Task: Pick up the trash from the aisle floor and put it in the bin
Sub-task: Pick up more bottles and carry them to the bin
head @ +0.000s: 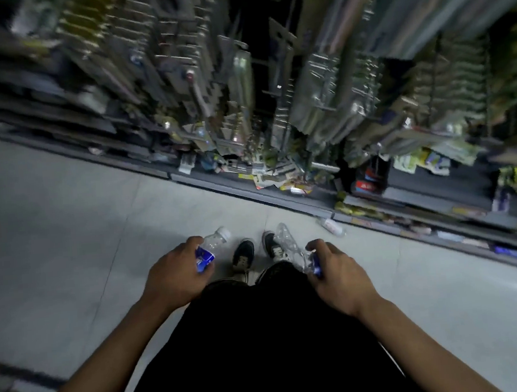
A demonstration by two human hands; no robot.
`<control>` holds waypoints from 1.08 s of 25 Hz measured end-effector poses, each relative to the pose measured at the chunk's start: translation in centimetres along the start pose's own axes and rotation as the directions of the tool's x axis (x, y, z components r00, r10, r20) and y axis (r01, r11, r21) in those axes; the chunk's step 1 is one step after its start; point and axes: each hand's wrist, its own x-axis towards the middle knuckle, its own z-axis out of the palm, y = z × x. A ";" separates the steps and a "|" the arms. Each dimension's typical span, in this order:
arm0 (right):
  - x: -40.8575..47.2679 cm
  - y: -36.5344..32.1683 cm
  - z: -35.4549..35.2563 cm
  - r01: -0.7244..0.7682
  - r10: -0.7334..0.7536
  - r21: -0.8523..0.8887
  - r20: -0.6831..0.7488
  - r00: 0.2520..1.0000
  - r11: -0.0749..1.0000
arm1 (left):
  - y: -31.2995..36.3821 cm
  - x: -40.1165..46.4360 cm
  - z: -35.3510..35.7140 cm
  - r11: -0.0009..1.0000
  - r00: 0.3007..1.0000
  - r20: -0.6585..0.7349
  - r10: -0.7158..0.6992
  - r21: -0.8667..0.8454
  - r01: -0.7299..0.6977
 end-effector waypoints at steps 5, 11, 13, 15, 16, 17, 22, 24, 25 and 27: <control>4.9 -0.9 -3.7 0.217 -0.202 -0.095 0.144 0.969 0.972 | 1.4 -3.8 1.6 0.941 0.951 -0.106 -0.291 -0.213 0.264; 8.7 -4.9 -5.3 0.376 -0.313 -0.199 0.288 0.905 0.905 | 0.7 -6.6 4.2 0.785 0.827 -0.123 -0.549 -0.414 0.460; 9.9 -7.0 -5.3 0.437 -0.344 -0.225 0.356 0.869 0.871 | -0.3 -7.8 4.8 0.721 0.770 -0.133 -0.624 -0.480 0.501; 11.2 -9.8 -4.7 0.506 -0.382 -0.224 0.430 0.818 0.833 | -1.5 -9.6 5.8 0.621 0.695 -0.112 -0.711 -0.564 0.544; 11.8 -11.2 -4.3 0.542 -0.400 -0.230 0.462 0.792 0.809 | -1.9 -10.5 6.3 0.568 0.662 -0.082 -0.745 -0.597 0.566; 12.5 -13.0 -3.8 0.589 -0.424 -0.244 0.494 0.759 0.770 | -2.5 -11.4 7.1 0.509 0.627 -0.046 -0.777 -0.633 0.583; 15.6 -23.7 0.4 0.766 -0.509 -0.261 0.616 0.601 0.588 | -6.4 -16.1 9.5 0.230 0.477 0.121 -0.871 -0.756 0.612; 16.7 -28.7 2.9 0.796 -0.530 -0.234 0.637 0.560 0.559 | -8.9 -17.3 9.4 0.149 0.418 0.153 -0.895 -0.782 0.605; 17.0 -31.2 4.0 0.806 -0.538 -0.235 0.640 0.549 0.543 | -10.6 -17.6 9.2 0.123 0.396 0.155 -0.905 -0.795 0.594; 17.6 -36.0 6.1 0.808 -0.549 -0.250 0.625 0.556 0.534 | -14.6 -18.1 7.8 0.115 0.390 0.153 -0.908 -0.803 0.584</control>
